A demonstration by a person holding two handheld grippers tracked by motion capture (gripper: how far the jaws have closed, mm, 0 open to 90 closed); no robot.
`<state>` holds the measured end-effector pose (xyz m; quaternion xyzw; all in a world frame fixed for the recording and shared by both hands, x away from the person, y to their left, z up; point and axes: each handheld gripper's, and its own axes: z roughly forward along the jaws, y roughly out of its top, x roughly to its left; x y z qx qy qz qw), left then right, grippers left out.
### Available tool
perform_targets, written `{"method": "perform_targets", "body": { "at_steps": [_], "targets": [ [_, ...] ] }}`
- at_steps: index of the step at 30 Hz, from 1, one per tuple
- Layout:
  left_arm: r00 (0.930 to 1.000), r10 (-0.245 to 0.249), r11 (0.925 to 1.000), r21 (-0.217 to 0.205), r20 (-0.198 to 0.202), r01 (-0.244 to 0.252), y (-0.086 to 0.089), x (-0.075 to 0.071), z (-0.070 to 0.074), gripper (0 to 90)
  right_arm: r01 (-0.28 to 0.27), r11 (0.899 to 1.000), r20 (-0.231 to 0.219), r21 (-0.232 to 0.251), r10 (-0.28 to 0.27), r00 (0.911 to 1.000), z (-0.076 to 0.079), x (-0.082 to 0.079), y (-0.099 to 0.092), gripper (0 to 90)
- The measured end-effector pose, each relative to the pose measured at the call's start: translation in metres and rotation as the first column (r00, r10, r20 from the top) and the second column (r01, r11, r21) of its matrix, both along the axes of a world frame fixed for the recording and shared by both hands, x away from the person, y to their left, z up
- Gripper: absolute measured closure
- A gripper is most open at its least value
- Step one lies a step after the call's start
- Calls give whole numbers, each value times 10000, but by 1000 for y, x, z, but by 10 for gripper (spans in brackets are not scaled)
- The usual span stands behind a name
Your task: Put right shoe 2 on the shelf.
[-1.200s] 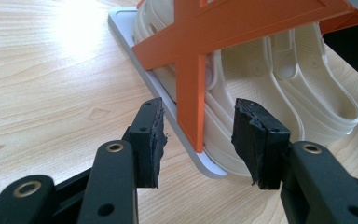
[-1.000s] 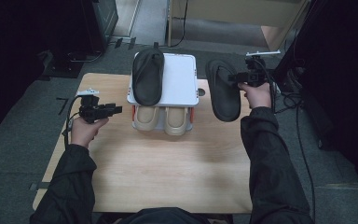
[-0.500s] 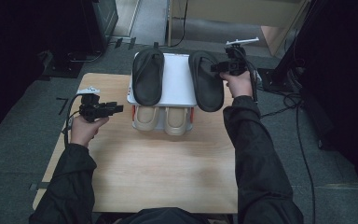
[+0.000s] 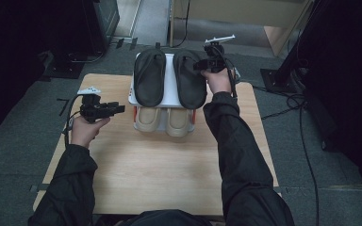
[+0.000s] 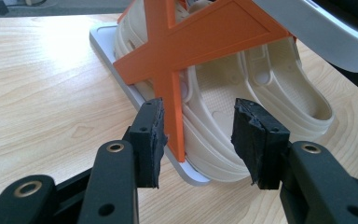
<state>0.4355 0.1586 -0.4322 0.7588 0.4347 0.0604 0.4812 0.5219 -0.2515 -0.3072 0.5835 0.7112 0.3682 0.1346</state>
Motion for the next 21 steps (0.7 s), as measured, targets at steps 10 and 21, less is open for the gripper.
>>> {"method": "perform_targets", "body": {
  "at_steps": [10,21],
  "targets": [
    [10000,-11,10000,10,-26,11,0,0,1,537,126,9998,-223,146,-123,9997,-5,11,20,710],
    [10000,10,10000,44,-30,-10,0,1,0,537,-628,9973,649,384,602,9961,-2,-2,4,601]
  ]
}}
